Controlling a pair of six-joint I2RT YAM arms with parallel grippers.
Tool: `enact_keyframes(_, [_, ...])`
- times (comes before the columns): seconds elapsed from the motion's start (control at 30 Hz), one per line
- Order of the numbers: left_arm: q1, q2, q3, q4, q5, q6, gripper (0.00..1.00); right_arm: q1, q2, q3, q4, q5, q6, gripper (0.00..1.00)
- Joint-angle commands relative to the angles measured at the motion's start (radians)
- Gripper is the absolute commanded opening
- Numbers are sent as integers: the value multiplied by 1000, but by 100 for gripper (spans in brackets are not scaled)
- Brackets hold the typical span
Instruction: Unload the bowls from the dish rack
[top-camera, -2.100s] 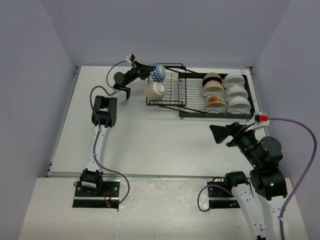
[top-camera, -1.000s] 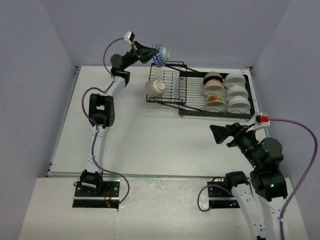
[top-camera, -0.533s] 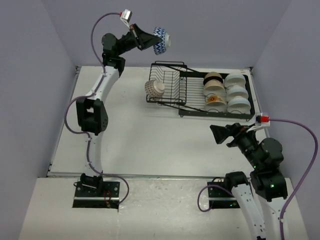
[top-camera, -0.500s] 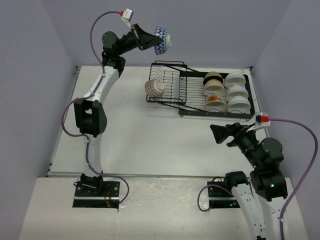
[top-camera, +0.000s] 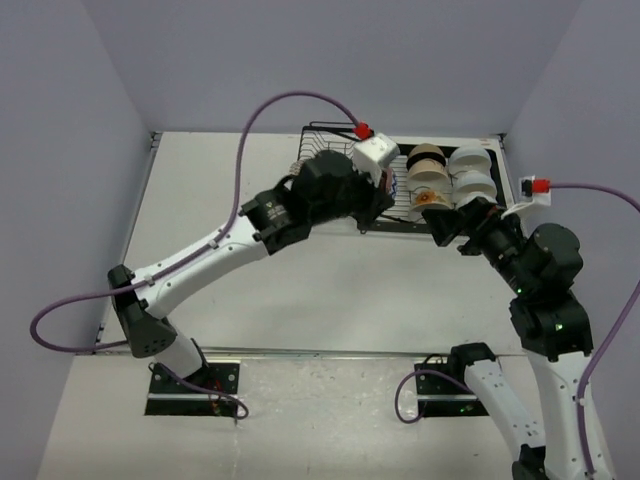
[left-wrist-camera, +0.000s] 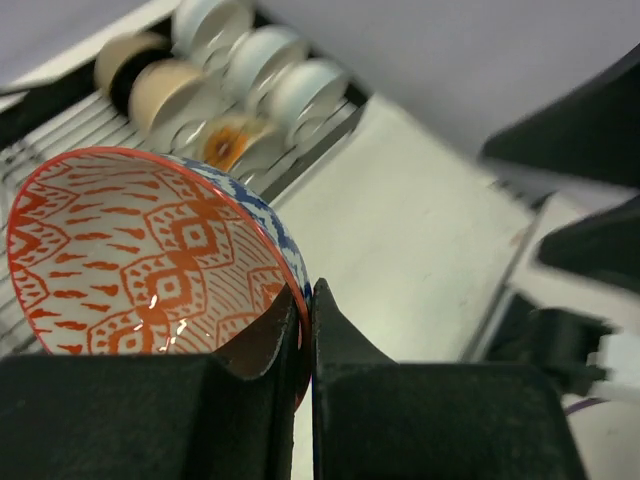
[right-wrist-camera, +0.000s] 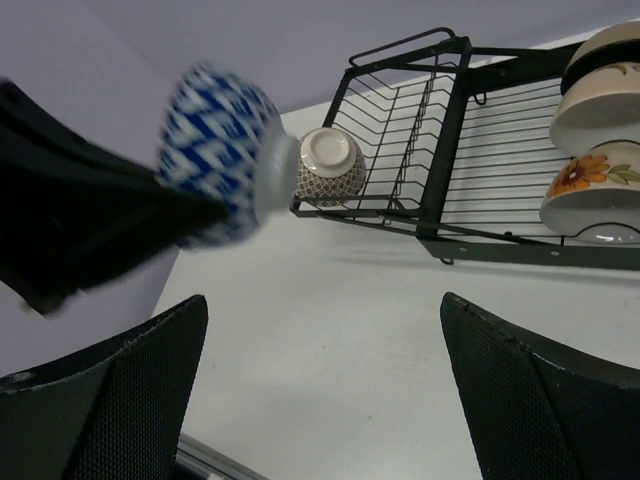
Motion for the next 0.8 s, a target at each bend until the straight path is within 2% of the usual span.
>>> enact_keyframes(0.0, [-122, -11, -64, -226, -559, 189, 0, 4, 80, 115, -45, 20, -13, 98])
enact_keyframes(0.03, [-199, -10, -82, -264, -621, 206, 0, 4, 91, 133, -53, 29, -14, 97])
enact_keyframes(0.1, [-267, -14, -120, -355, -740, 254, 0, 4, 101, 130, -60, 35, -22, 96])
enact_keyframes(0.13, [-322, -36, -184, -380, -768, 262, 0, 4, 112, 118, -63, 35, -33, 93])
enact_keyframes(0.2, [-357, -85, -260, -429, -787, 254, 0, 4, 132, 106, -84, 20, -53, 91])
enact_keyframes(0.27, [-395, -119, -376, -425, -723, 277, 0, 4, 181, 84, -102, -40, -96, 83])
enact_keyframes(0.33, [-430, -140, -439, -397, -582, 317, 0, 6, 260, 75, -135, -142, -141, 76])
enact_keyframes(0.4, [-473, -133, -475, -379, -518, 358, 0, 27, 324, 68, -165, -184, -172, 70])
enact_keyframes(0.47, [-489, -122, -483, -361, -469, 381, 0, 69, 345, 55, -168, -177, -192, 69])
enact_keyframes(0.6, [-498, -88, -466, -348, -379, 417, 0, 257, 405, 23, -234, -106, -247, 68])
enact_keyframes(0.77, [-499, -122, -452, -331, -284, 437, 0, 414, 453, -52, -221, -57, -249, 64])
